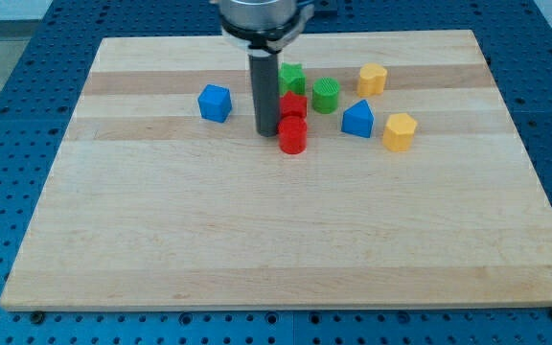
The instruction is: Push yellow hexagon towards bottom right
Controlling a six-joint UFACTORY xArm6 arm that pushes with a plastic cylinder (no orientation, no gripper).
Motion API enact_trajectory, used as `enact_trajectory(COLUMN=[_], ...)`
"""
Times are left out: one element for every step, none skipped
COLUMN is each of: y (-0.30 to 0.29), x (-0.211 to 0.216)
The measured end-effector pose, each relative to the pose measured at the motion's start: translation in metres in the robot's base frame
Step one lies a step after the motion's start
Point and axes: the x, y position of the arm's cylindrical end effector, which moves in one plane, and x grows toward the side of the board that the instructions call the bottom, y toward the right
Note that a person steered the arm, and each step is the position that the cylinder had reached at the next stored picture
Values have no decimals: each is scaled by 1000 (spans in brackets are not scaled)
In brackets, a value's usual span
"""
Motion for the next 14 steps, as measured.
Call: enact_trajectory(y=[1, 12, 68, 88, 91, 116, 122, 121, 166, 196, 218, 232, 231, 215], x=[-46, -66, -74, -40, 8, 55, 93, 14, -3, 26, 17, 52, 87, 105])
